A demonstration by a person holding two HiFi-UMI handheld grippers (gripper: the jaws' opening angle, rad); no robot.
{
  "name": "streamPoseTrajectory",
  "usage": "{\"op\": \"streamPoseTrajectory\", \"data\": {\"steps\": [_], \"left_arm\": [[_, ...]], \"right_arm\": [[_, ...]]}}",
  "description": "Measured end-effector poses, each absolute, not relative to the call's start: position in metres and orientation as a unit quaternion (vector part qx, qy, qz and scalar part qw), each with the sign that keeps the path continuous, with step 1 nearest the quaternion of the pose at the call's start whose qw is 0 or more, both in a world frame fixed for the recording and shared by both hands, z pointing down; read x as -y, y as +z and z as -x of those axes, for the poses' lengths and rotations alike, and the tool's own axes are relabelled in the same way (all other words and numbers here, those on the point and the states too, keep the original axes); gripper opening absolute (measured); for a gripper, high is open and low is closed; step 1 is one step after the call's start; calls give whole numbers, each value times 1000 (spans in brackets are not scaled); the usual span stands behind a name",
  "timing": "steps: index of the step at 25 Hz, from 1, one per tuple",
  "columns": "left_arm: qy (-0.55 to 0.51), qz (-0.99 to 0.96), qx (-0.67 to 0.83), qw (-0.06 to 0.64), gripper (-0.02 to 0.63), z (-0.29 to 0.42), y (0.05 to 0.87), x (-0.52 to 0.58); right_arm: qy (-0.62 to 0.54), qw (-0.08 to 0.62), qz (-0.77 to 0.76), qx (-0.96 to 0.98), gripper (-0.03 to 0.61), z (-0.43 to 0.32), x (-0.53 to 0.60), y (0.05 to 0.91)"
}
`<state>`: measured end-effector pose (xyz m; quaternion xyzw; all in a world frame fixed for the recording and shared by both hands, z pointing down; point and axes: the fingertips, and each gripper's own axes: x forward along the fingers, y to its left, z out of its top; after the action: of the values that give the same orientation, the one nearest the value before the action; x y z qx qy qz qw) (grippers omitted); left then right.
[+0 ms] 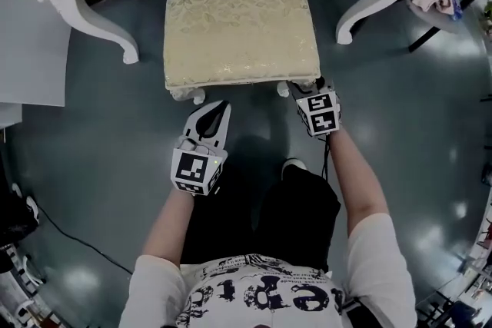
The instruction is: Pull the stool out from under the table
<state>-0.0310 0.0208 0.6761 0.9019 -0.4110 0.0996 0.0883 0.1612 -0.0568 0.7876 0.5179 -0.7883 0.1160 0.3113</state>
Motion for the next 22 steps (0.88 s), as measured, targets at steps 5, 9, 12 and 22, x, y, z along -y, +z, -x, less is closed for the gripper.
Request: {"op": "streamPoseTrajectory", "data": {"steps": [5, 9, 12, 22], "left_arm": [[93, -912, 392, 83, 18, 36, 670, -46], [93, -917, 380, 78, 18, 40, 667, -59], [94, -919, 375, 77, 18, 41, 667, -63], [97, -928, 351, 72, 18, 22, 660, -80]], "right_arm": [[121, 322, -503, 793, 287, -160, 22, 790], [125, 327, -502, 791, 287, -159, 2, 789], [135, 331, -509, 783, 290, -157, -5, 792], [175, 363, -538, 740, 293, -161, -17, 793]]}}
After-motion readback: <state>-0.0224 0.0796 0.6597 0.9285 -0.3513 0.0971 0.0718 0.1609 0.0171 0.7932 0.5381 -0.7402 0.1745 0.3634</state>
